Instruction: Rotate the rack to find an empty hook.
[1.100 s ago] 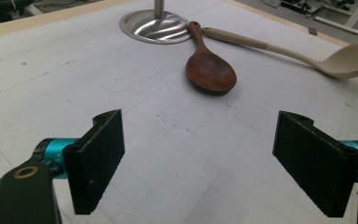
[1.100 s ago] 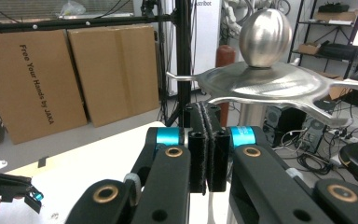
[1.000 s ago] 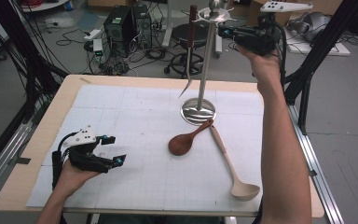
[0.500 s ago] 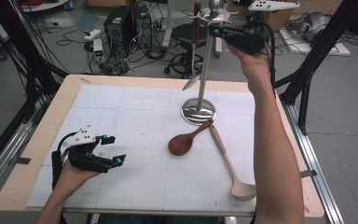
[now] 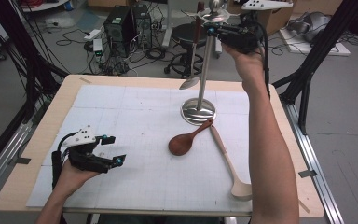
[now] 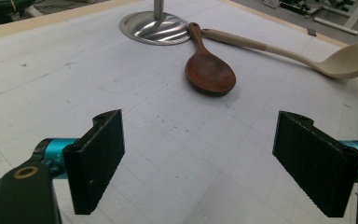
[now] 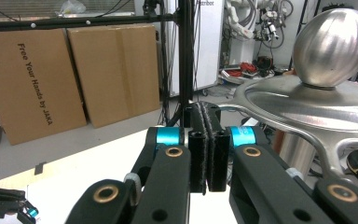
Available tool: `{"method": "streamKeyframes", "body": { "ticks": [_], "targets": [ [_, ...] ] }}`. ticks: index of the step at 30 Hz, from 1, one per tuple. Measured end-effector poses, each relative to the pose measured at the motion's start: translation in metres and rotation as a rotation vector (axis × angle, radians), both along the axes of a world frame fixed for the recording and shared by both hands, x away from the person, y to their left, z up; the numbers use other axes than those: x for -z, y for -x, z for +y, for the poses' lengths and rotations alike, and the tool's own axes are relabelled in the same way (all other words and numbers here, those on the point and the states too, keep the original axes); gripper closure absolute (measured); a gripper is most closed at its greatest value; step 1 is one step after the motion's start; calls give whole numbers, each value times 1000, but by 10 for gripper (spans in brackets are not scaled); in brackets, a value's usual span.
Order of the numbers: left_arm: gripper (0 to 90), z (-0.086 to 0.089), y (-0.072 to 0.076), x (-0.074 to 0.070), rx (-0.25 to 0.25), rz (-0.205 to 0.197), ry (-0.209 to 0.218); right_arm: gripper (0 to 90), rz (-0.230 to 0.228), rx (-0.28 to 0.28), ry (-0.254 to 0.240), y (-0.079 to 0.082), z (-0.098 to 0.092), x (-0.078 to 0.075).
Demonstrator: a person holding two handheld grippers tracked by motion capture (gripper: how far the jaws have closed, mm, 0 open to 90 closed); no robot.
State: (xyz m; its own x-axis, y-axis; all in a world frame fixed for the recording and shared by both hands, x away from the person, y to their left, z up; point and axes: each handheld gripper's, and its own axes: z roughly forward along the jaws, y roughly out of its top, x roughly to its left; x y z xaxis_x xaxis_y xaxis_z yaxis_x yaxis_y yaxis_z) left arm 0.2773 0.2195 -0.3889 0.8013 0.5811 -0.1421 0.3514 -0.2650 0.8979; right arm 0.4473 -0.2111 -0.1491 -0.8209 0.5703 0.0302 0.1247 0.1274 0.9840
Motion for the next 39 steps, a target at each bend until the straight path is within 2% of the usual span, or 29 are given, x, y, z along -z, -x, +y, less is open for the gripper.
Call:
{"method": "streamKeyframes", "body": {
  "ticks": [19, 29, 39],
  "targets": [
    [174, -1, 0, 1, 3, 3, -4, 898, 6, 12, 2, 6, -24, 8],
    [174, -1, 0, 0, 2, 1, -4, 898, -5, -1, -1, 4, -9, 4],
    [174, -1, 0, 0, 3, 0, 1, 899, -6, 11, -5, 2, 0, 1]
  ]
}}
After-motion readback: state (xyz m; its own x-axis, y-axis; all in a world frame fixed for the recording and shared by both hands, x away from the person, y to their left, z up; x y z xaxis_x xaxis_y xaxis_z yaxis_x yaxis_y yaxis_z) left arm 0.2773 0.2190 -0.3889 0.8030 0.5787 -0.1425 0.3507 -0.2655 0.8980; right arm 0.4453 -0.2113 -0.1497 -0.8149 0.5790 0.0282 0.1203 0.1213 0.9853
